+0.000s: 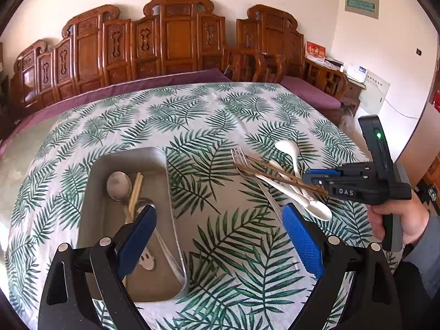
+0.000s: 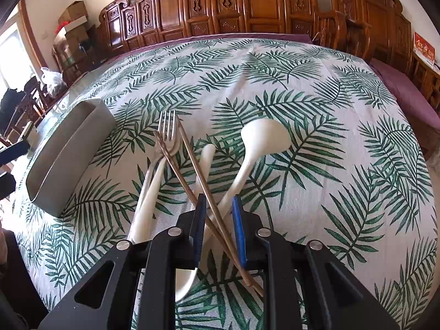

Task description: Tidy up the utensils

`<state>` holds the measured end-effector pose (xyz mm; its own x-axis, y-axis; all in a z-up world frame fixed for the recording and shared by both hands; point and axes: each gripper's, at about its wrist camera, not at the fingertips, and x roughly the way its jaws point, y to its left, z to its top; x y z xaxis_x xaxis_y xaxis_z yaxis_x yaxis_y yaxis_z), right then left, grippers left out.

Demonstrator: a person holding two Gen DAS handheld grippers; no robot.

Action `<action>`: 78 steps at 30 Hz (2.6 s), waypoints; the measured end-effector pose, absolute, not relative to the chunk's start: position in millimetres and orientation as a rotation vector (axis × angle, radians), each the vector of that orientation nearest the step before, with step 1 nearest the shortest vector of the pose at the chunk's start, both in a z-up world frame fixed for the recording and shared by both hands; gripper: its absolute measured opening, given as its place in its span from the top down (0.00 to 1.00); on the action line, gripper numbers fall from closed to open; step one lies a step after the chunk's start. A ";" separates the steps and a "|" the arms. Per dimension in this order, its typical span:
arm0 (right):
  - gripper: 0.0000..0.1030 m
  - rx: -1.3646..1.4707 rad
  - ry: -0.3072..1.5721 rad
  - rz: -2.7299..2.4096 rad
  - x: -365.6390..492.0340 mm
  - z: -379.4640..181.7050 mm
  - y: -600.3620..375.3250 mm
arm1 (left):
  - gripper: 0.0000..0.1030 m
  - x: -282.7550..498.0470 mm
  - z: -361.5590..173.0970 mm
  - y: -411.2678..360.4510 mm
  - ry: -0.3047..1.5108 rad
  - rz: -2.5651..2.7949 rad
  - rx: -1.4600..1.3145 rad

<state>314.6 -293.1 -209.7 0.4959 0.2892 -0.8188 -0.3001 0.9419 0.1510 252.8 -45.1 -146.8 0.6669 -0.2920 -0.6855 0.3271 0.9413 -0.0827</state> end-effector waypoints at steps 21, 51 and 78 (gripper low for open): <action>0.94 0.003 0.981 0.423 315.0 -202.2 -308.9 | 0.14 251.1 -162.3 -86.5 0.817 -0.345 0.127; 0.94 0.022 0.882 0.408 307.3 -179.6 -328.5 | 0.55 344.5 -221.3 -146.2 1.015 -0.253 0.165; 0.94 -0.006 0.878 0.415 302.5 -178.2 -315.8 | 0.83 353.9 -228.8 -128.2 1.040 -0.188 0.164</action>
<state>302.5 -315.8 -178.2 0.5647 0.3501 -0.7474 -0.3550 0.9205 0.1630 353.9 -128.2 -228.8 0.4925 -0.0766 -0.8669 0.2315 0.9718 0.0456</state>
